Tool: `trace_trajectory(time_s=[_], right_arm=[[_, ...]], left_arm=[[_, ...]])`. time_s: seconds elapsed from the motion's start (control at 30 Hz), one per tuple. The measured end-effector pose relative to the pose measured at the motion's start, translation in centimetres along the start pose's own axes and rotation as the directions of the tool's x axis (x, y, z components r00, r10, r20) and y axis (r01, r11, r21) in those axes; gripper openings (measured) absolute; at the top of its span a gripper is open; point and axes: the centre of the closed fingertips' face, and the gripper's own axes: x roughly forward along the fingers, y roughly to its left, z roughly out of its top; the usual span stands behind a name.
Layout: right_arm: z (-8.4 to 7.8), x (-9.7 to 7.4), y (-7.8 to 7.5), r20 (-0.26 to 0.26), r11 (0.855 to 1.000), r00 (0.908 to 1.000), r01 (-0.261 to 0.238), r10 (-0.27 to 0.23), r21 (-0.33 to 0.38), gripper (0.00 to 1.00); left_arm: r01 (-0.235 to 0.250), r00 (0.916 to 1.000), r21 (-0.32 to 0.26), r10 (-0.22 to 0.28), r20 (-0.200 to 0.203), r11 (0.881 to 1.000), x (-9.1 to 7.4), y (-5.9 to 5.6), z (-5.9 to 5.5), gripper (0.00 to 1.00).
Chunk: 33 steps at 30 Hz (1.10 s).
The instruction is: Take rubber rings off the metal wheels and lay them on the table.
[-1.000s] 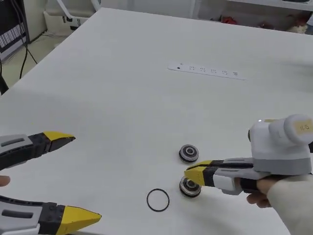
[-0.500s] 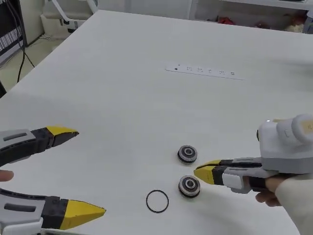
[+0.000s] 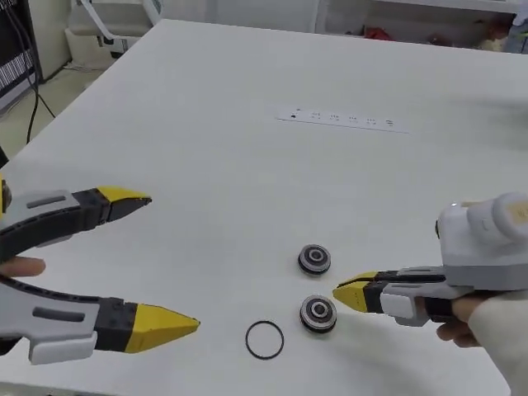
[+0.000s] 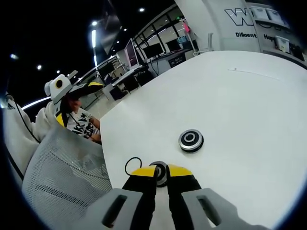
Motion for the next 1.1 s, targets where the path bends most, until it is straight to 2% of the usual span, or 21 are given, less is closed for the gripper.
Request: trace_trajectory(time_s=[0.33,0.63,0.83,1.1], right_arm=[[-0.3,-0.1,-0.2,-0.009,1.0,1.0,-0.003,0.003,0.005,0.06],[-0.8,-0.2,-0.4,-0.022,1.0,0.9997,0.002,-0.002,0.0,0.06],[-1.4,-0.1,-0.7,-0.046,1.0,0.9989,0.0,-0.001,-0.017,0.06],[-1.7,-0.3,-1.1,-0.047,1.0,0.9989,0.007,-0.008,-0.012,0.07]], left_arm=[[0.046,0.9989,0.074,-0.047,0.01,0.996,2.5,-0.1,2.7,0.86],[0.092,0.9938,0.119,-0.099,0.051,0.989,5.6,-0.6,5.4,0.83],[0.155,0.9861,0.146,-0.162,0.036,0.977,8.8,-1.8,6.0,0.8],[0.193,0.9795,0.124,-0.199,0.033,0.973,12.5,-2.2,5.6,0.77]])
